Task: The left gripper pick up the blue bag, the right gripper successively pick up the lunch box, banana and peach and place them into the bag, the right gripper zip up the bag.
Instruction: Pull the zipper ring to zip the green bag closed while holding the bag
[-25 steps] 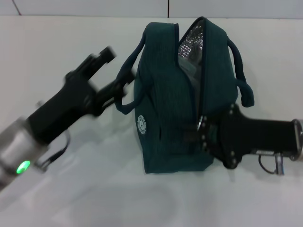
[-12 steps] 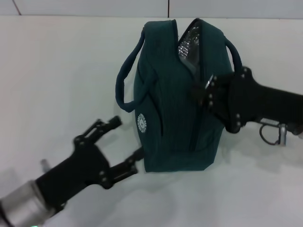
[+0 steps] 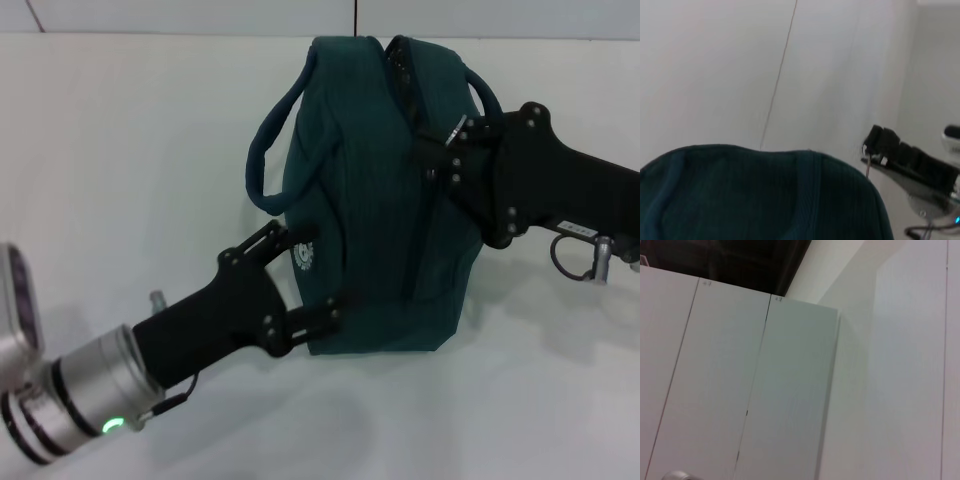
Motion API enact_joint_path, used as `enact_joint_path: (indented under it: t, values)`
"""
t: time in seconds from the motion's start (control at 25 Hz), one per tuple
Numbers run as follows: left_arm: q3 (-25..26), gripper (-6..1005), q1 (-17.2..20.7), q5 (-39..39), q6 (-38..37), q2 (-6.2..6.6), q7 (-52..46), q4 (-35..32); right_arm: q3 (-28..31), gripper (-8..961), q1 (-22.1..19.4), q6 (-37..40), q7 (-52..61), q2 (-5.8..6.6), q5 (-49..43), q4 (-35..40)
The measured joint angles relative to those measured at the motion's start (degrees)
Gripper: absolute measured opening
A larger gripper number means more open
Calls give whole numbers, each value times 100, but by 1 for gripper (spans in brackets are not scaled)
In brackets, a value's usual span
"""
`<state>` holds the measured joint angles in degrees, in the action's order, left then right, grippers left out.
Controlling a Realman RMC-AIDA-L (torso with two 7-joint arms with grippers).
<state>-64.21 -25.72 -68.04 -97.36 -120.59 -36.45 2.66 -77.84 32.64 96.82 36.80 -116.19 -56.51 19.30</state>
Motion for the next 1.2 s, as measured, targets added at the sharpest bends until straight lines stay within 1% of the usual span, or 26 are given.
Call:
enact_joint_path:
  t: [0.12,0.28,0.6,0.68,0.8,1.04,1.2]
  values:
    - [38,886,-131,55,15,-6,-241,2,-10,27,-3,-11,-1,0,44,-6]
    - [67,881,-245,285,92,-16,-292,45,-107,28,7,-43,-10,0,172,-7]
    - [65,872,-225,721,215,-11,-270,4,-428,27,8,-131,-41,0,577,-82]
    - [63,819,-219,830,278,-21,-250,3,-538,27,2,-133,-43,0,716,-88]
    - [61,740,-234,877,337,-22,-251,1,-865,28,-22,-155,-143,0,1091,-89]
    - [58,727,-278,889,347,-19,-240,-3,-1925,29,-47,-480,-500,0,2269,-72]
    - [58,719,-336,886,355,-17,-211,-3,-2346,29,-48,-643,-639,0,2814,-44]
